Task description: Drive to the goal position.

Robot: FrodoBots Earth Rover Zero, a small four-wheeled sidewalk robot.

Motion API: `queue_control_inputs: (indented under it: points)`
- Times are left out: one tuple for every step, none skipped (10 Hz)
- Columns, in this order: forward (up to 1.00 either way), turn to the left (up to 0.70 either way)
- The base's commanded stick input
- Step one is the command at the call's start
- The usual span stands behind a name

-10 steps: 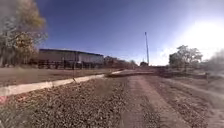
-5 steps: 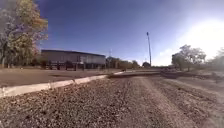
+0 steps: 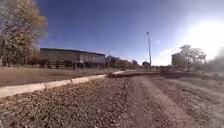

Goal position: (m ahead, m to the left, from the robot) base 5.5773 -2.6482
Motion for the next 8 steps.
queue_control_inputs:
  points:
    - [0.5,0.0]
    - [0.47,0.0]
    - [0.47,0.0]
    - [0.5,0.0]
    - [0.5,0.0]
    - [0.5,0.0]
    - [0.5,0.0]
    - [0.5,0.0]
